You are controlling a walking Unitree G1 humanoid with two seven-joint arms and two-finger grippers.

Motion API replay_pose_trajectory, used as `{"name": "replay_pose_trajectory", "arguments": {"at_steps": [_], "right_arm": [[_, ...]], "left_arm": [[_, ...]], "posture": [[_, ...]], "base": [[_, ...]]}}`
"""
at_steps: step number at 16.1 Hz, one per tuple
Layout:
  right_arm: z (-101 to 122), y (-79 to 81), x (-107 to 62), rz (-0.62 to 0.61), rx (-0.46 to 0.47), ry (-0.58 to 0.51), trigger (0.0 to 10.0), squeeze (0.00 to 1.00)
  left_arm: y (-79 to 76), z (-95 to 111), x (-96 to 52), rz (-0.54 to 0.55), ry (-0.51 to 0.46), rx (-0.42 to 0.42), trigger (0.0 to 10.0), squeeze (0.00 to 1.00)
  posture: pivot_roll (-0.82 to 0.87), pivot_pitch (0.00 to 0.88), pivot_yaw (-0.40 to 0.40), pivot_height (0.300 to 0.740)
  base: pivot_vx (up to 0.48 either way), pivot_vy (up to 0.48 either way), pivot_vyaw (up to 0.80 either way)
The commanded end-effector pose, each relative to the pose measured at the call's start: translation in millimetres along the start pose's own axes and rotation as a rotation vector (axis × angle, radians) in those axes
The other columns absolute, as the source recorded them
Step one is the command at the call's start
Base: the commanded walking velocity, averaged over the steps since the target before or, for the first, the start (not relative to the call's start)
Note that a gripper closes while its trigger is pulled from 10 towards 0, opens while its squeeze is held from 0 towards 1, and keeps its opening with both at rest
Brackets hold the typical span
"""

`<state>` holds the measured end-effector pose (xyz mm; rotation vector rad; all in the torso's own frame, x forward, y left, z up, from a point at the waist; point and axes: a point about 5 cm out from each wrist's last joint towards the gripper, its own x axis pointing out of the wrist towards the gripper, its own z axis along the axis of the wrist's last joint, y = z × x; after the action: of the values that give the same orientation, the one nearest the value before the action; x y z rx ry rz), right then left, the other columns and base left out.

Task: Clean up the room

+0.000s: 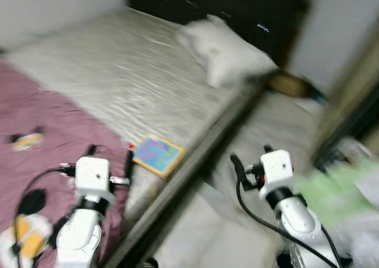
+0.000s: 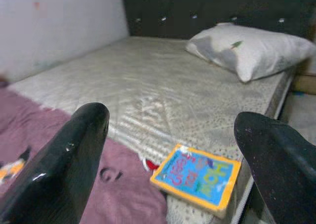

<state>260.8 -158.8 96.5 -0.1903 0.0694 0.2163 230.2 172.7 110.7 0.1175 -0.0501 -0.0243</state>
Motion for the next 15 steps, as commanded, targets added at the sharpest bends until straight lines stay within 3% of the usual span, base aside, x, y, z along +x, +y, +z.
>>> {"name": "replay_pose_trajectory", "arguments": {"at_steps": [1,4,8,12,15], "right_arm": [[2,-2.1,2.5,-0.016,-0.003,-0.011,10.0,0.0],[9,-0.5,20.7,-0.011,-0.006,-0.055,10.0,0.0],[13,-3.9,24.9,-0.019,-0.021,-0.087,10.0,0.0],[7,-11.6,20.6,-0.044,-0.026,-0.075,10.0,0.0],[11,-6.2,27.6,-0.011,-0.018,-0.087,10.0,0.0]], "left_arm": [[3.2,-2,1.9,0.003,0.013,0.008,10.0,0.0],[5.6,2,13.0,0.024,-0.021,0.02,10.0,0.0],[-0.4,6,20.1,0.007,-0.043,0.026,10.0,0.0],[-5.5,9,16.3,-0.001,-0.04,0.033,10.0,0.0],[-0.1,4,10.9,0.018,-0.044,0.053,10.0,0.0]], "posture": [[0.0,0.064,-0.07,0.74],[0.01,0.025,-0.071,0.74],[-0.01,0.011,-0.052,0.74],[-0.01,0.018,-0.069,0.74],[0.0,0.025,-0.084,0.74]], "base": [[0.0,0.0,0.8],[0.0,0.0,0.8],[0.0,0.0,0.8],[0.0,0.0,0.8],[0.0,0.0,0.0]]}}
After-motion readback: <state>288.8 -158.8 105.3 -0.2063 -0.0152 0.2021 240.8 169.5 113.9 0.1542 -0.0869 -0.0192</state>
